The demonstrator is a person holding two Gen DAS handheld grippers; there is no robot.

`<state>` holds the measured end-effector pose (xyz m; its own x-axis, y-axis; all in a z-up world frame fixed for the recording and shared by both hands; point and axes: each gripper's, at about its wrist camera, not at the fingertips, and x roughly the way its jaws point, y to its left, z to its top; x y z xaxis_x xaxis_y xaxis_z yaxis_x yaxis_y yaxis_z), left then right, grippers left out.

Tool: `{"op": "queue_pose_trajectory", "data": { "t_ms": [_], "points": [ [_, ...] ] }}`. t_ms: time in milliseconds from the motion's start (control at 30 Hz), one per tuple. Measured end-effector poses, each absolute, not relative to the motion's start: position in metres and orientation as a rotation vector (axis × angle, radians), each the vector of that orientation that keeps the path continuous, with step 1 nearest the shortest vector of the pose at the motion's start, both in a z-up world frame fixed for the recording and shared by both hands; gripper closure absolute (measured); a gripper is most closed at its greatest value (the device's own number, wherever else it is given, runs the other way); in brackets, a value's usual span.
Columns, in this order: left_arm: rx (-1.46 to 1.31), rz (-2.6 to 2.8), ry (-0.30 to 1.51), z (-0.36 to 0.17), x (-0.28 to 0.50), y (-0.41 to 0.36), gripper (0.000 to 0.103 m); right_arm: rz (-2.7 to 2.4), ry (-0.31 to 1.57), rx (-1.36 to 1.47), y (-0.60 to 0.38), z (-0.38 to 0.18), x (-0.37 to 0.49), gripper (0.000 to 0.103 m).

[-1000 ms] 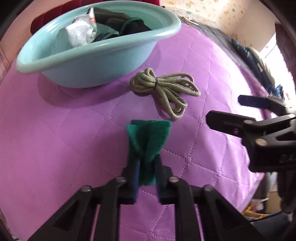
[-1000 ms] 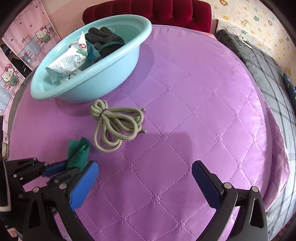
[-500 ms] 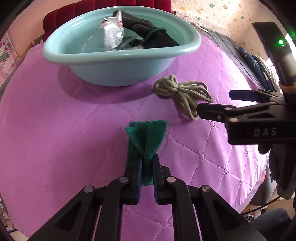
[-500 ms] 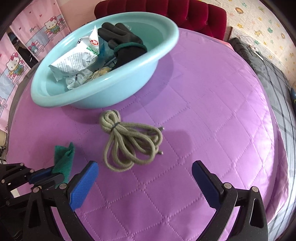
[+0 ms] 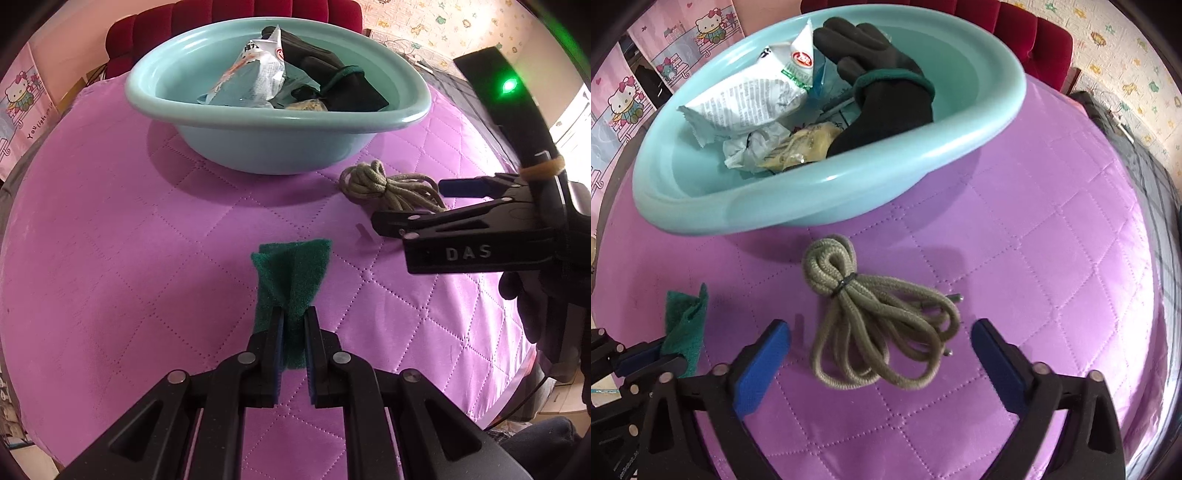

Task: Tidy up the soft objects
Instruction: 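Grasp the green scouring pad with the left tool while the right tool grasps the beige rope, then carry the green pad and beige rope with both tools over the teal basin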

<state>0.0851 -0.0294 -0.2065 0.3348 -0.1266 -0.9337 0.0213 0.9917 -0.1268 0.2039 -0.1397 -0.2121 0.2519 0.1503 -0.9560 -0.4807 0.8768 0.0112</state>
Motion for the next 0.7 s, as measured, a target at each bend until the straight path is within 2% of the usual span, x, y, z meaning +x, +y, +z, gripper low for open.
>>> {"op": "queue_pose_trajectory", "data": {
  "t_ms": [100, 167, 267, 367, 700],
  "points": [
    [-0.102, -0.097, 1.220, -0.203, 0.078, -0.024, 0.092, 0.447, 1.265, -0.306, -0.140, -0.217, 0.207, 0.028],
    [-0.106, -0.098, 1.220, -0.203, 0.077, -0.024, 0.092, 0.450, 1.256, -0.310, -0.138, -0.217, 0.205, 0.056],
    [-0.106, -0.106, 1.215, -0.200, 0.075, -0.022, 0.092, 0.454, 1.257, -0.297, -0.142, -0.212, 0.201, 0.071],
    [-0.103, -0.118, 1.207, -0.198, 0.073, -0.022, 0.092, 0.445, 1.257, -0.289, -0.148, -0.208, 0.193, 0.076],
    [-0.078, -0.155, 1.184, -0.179, 0.061, -0.019, 0.092, 0.389, 1.251, -0.238, -0.153, -0.189, 0.152, 0.077]
  ]
}}
